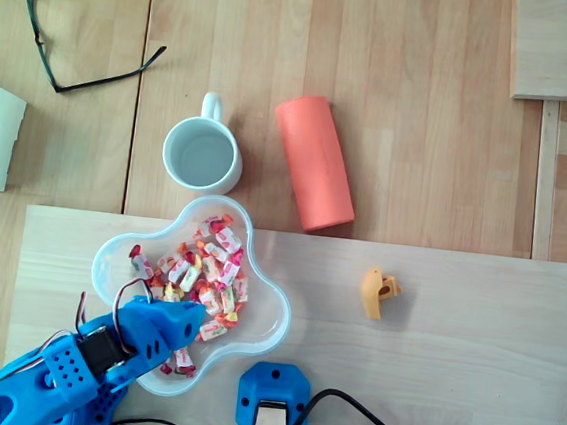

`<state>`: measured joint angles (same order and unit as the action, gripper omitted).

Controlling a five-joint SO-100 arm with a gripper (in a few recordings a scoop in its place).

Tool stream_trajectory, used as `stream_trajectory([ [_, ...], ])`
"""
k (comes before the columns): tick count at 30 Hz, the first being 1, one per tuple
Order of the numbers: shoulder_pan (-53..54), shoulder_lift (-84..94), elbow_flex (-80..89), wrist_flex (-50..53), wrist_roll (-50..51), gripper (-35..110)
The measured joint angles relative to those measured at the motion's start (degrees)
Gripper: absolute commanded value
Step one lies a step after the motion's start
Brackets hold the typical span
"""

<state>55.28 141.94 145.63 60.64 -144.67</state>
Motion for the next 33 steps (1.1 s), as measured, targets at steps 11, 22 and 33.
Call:
stream_trajectory([
  [11, 0.0, -0.7, 0.0, -1.0, 0.5, 18],
  [22, -0.2, -0.8, 3.0, -1.1, 0.0, 18],
  [33, 0.3, -1.1, 4.0, -1.1, 0.0, 18],
])
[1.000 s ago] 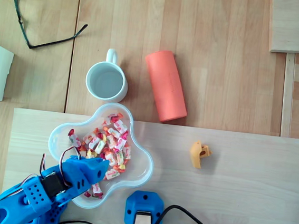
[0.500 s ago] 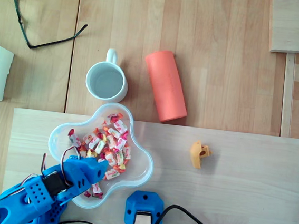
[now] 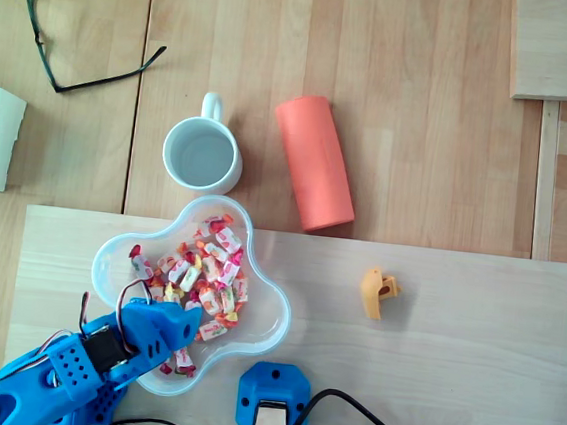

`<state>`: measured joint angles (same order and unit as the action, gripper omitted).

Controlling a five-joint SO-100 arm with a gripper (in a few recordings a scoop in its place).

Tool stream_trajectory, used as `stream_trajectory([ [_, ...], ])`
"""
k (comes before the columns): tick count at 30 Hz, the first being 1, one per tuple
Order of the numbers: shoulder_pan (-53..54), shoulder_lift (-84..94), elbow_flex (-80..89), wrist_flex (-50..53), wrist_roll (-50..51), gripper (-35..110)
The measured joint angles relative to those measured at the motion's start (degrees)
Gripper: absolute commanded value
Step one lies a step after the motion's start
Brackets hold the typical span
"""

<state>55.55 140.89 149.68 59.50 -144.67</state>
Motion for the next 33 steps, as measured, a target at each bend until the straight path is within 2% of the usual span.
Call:
stream_trajectory([
  [13, 0.0, 0.0, 0.0, 0.0, 0.4, 18],
  [25, 0.0, -0.9, 7.9, -15.9, 0.0, 18],
  [33, 0.0, -0.9, 8.0, -16.9, 0.0, 18],
])
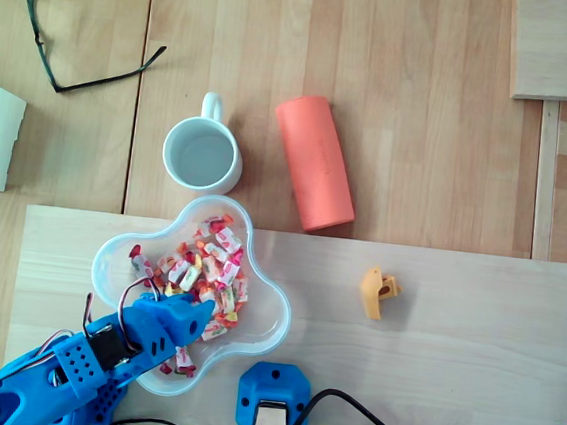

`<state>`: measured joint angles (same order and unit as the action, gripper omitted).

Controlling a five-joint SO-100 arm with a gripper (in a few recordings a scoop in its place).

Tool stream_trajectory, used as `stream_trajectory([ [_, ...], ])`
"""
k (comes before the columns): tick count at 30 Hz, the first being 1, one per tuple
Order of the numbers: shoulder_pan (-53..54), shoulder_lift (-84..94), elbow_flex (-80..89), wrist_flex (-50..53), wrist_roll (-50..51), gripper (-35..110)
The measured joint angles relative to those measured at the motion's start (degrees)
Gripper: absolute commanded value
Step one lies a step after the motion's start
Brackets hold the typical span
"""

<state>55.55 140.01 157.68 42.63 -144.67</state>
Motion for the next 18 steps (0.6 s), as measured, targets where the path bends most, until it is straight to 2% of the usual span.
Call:
stream_trajectory([
  [9, -0.4, 0.0, 0.0, 0.5, 0.0, 18],
  [18, -0.4, 0.4, -1.0, 9.1, 0.0, 18],
])
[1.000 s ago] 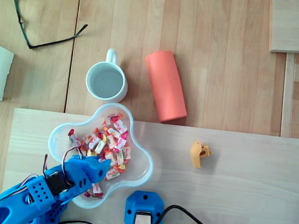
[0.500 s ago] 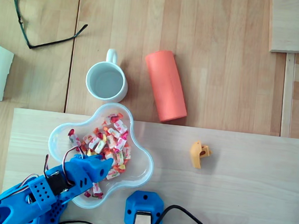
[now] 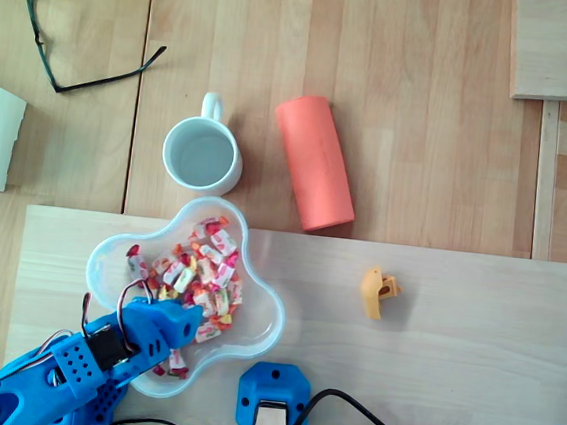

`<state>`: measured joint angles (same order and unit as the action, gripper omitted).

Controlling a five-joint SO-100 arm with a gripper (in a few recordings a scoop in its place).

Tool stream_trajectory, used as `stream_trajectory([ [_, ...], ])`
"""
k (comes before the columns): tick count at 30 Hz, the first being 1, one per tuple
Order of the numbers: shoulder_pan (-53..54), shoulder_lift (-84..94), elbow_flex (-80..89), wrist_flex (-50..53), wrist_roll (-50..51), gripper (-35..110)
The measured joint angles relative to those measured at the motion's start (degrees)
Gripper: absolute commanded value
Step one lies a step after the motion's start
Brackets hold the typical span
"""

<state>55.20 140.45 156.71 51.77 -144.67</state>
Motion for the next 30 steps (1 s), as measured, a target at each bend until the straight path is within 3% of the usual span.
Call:
stream_trajectory([
  [30, 0.4, -0.3, 3.0, 0.3, 0.0, 18],
])
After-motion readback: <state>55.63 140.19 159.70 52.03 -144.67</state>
